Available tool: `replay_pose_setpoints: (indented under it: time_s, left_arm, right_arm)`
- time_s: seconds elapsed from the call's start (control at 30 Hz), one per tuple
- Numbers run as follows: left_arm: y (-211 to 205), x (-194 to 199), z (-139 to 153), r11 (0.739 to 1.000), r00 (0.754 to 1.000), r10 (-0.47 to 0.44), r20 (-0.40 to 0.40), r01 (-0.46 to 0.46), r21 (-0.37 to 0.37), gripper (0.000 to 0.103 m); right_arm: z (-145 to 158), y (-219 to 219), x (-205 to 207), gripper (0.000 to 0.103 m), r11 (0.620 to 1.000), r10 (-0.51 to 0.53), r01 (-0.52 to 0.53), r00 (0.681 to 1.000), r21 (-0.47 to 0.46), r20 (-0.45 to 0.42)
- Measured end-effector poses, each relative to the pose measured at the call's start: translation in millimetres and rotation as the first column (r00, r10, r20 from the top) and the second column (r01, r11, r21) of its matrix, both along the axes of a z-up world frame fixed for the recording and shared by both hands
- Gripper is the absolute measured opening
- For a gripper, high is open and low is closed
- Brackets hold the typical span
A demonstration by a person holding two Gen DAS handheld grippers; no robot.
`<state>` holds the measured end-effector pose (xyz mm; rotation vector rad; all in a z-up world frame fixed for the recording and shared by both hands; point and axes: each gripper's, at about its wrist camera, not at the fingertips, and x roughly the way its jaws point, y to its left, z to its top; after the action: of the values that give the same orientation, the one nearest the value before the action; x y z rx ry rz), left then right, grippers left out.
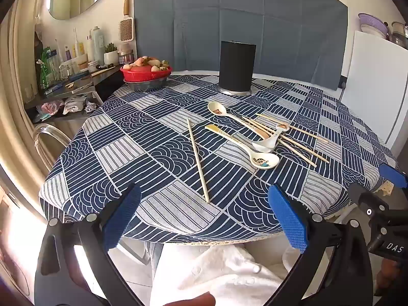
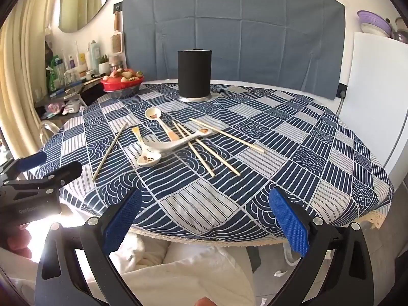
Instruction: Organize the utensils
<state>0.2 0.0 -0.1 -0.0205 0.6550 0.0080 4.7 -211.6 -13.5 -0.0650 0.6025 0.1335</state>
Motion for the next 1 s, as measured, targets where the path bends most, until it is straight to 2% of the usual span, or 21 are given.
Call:
replay_pose_setpoints:
  time_s: [0.8, 1.0]
  left_arm:
    - [-0.1, -0.4, -0.1, 1.0, 1.0, -0.003, -0.006, 0.003, -0.001, 0.097]
    - [-3.6, 0.5, -8.6, 1.0, 1.0, 0.001, -0.008, -0.001, -0.002, 0.098]
  right_arm:
    - [1.0, -0.3, -1.7, 0.096, 1.0, 0.003, -0.003, 1.0, 0.004, 0.002]
    - [0.6, 0.7, -0.6, 0.096, 1.0, 0.005, -0.005, 1.0, 0.001, 0.0]
